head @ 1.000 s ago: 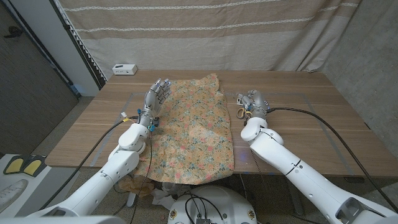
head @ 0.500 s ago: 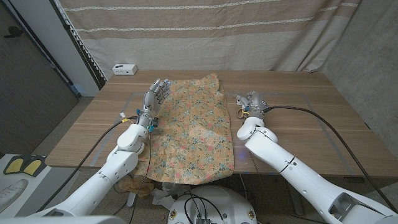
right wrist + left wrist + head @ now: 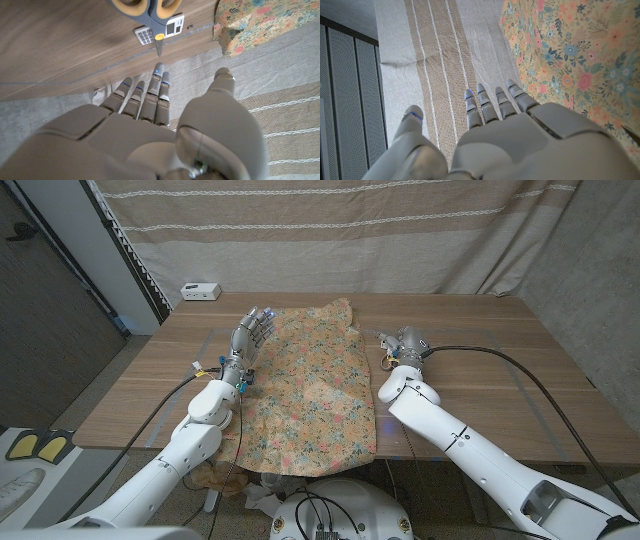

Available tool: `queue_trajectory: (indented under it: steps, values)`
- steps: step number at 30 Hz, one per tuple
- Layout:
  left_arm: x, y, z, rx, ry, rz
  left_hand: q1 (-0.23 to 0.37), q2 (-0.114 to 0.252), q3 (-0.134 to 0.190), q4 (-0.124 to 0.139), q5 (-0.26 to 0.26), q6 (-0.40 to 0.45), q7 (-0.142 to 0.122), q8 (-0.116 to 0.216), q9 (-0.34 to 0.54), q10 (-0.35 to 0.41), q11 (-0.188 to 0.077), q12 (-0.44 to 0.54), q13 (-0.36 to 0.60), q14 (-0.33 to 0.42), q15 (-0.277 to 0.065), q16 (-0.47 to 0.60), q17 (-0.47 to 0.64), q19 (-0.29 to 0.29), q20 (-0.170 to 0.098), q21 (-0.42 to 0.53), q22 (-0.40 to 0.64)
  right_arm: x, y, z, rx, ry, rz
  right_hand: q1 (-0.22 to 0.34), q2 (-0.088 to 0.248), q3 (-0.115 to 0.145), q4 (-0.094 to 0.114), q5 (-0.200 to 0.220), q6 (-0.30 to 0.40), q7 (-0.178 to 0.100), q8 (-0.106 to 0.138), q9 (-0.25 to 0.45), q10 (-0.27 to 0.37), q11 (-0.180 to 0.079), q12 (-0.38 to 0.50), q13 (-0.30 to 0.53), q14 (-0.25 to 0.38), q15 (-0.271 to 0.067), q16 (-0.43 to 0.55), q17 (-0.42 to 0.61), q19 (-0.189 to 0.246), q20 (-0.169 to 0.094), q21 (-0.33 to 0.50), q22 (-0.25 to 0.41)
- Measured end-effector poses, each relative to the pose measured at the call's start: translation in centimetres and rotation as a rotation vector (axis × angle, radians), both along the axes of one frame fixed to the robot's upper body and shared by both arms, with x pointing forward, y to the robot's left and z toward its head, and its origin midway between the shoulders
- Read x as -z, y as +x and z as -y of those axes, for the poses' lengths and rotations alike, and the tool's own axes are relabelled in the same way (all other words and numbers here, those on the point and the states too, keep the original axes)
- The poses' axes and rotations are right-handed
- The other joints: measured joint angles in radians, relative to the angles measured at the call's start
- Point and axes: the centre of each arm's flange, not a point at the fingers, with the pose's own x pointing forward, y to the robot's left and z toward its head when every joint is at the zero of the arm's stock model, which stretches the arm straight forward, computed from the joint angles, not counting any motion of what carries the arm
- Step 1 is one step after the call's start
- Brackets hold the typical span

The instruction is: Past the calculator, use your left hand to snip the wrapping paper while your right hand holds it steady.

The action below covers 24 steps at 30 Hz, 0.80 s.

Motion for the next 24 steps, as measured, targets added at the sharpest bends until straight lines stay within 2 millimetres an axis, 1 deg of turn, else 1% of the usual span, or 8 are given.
queue_trajectory:
  steps: [1, 3, 7, 10, 13, 14, 19, 24]
  values:
    - [0.0, 0.0, 0.0, 0.000, 0.000, 0.000, 0.000, 0.000, 0.000, 0.000, 0.004, 0.002, 0.002, 0.000, 0.000, 0.000, 0.000, 0.002, 0.000, 0.000, 0.000, 0.000, 0.000, 0.000, 0.000, 0.000, 0.000, -0.5, 0.4, -0.3, 0.003, -0.007, -0.001, 0.000, 0.000, 0.000, 0.000, 0.000, -0.003, 0.003, 0.000, 0.000, 0.000, 0.000, 0.000, 0.000, 0.000, 0.000, 0.000, 0.000, 0.000, 0.000, 0.000, 0.000]
    - [0.1, 0.0, 0.0, 0.001, 0.000, -0.002, 0.000, 0.000, 0.000, 0.000, 0.007, 0.002, 0.002, 0.000, 0.000, 0.003, -0.003, 0.002, 0.000, 0.000, 0.000, 0.000, 0.000, 0.000, 0.000, 0.000, 0.000, -0.6, 0.5, -0.2, 0.007, -0.010, -0.007, 0.000, 0.000, 0.000, 0.000, 0.000, -0.002, 0.002, 0.000, 0.000, 0.000, 0.000, 0.000, 0.000, 0.000, 0.000, 0.000, 0.000, 0.000, 0.000, 0.000, 0.000]
    - [0.1, 0.0, 0.1, 0.001, -0.001, -0.003, 0.000, 0.000, 0.000, 0.000, 0.007, 0.006, 0.006, 0.000, 0.000, 0.003, -0.003, 0.002, 0.000, 0.000, 0.000, 0.000, 0.000, 0.000, 0.000, 0.000, 0.000, -0.8, 0.7, -0.3, 0.011, -0.013, -0.011, 0.000, 0.000, 0.000, 0.000, 0.000, 0.010, -0.010, 0.000, 0.000, 0.000, 0.000, 0.000, 0.000, 0.000, 0.000, 0.000, 0.000, 0.003, -0.003, 0.000, 0.000]
    - [0.2, -0.1, 0.1, 0.001, -0.002, -0.004, 0.000, 0.000, 0.000, 0.000, 0.007, 0.009, 0.005, 0.000, 0.000, 0.003, -0.003, 0.002, 0.000, 0.000, 0.000, 0.000, 0.000, 0.000, 0.000, 0.000, 0.000, -0.7, 1.0, -0.2, 0.021, -0.019, -0.028, 0.000, 0.000, 0.000, 0.000, 0.000, 0.010, -0.010, 0.000, 0.000, 0.000, 0.000, 0.000, 0.000, 0.000, 0.000, 0.000, 0.000, 0.005, -0.005, 0.000, 0.000]
    - [0.2, -0.1, 0.0, 0.001, -0.004, -0.005, 0.000, 0.000, -0.004, -0.004, 0.007, 0.012, 0.002, 0.000, 0.000, 0.003, -0.003, 0.002, 0.000, 0.000, 0.000, 0.000, 0.000, 0.000, 0.000, 0.000, 0.000, -0.7, 1.1, -0.3, 0.026, -0.022, -0.034, 0.000, 0.000, 0.000, 0.000, 0.000, 0.010, -0.010, 0.000, 0.000, -0.001, 0.001, 0.000, 0.000, 0.000, 0.000, 0.000, -0.001, 0.011, 0.000, 0.000, 0.000]
    - [0.2, -0.1, 0.0, 0.001, -0.004, -0.005, 0.000, 0.000, -0.004, -0.004, 0.007, 0.012, 0.002, 0.000, 0.000, 0.003, -0.003, 0.002, 0.000, 0.000, 0.000, 0.000, 0.000, 0.000, 0.000, 0.000, 0.000, -0.7, 1.1, -0.3, 0.028, -0.023, -0.037, 0.000, 0.000, 0.000, 0.000, 0.001, 0.010, -0.010, -0.005, 0.000, -0.005, 0.004, -0.004, 0.000, 0.003, 0.003, 0.000, -0.002, 0.011, 0.000, 0.000, 0.000]
    - [0.2, -0.1, 0.0, 0.002, -0.006, -0.008, 0.000, 0.000, -0.007, -0.001, 0.007, 0.018, 0.007, 0.000, 0.000, 0.007, -0.007, 0.002, 0.000, 0.000, 0.000, 0.000, 0.000, 0.000, 0.000, 0.000, 0.000, -0.7, 1.4, -0.4, 0.041, -0.031, -0.049, 0.007, 0.007, 0.000, 0.000, 0.005, 0.014, -0.006, -0.007, 0.000, -0.009, 0.009, -0.008, -0.002, 0.003, 0.003, -0.001, -0.003, 0.011, 0.000, 0.000, 0.000]
    - [0.1, 0.0, 0.0, 0.005, -0.006, -0.008, 0.000, 0.000, -0.008, 0.000, 0.007, 0.026, 0.016, 0.000, 0.000, 0.012, -0.001, 0.002, 0.000, 0.000, 0.000, 0.000, 0.000, 0.000, 0.000, 0.000, 0.000, -0.6, 1.6, -0.4, 0.060, -0.046, -0.062, 0.011, 0.011, 0.001, -0.001, 0.005, 0.015, -0.005, -0.007, 0.002, 0.000, 0.011, -0.008, -0.003, 0.003, 0.003, -0.005, 0.000, 0.011, 0.000, 0.000, 0.000]
